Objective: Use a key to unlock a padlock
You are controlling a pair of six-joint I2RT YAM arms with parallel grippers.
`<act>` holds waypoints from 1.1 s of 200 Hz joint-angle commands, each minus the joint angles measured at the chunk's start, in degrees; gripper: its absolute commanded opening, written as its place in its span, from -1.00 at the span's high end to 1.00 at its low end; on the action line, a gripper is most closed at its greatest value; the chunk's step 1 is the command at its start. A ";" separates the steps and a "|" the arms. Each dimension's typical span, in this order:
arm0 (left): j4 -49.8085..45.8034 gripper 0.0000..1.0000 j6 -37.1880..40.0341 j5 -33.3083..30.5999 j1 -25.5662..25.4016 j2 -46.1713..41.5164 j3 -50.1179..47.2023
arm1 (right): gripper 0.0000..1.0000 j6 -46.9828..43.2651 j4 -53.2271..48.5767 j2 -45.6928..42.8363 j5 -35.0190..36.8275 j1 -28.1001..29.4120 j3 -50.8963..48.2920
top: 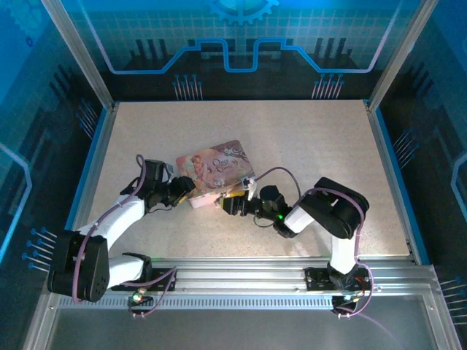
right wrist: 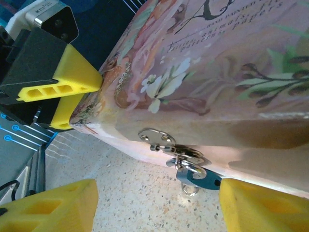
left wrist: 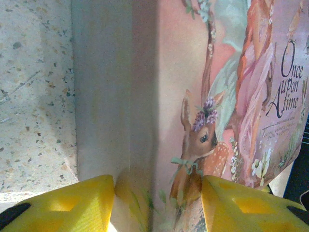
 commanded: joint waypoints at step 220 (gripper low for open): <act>-2.49 -0.01 -0.67 1.21 -0.45 0.06 -1.74 | 0.19 -2.80 10.80 8.07 -2.96 0.93 3.20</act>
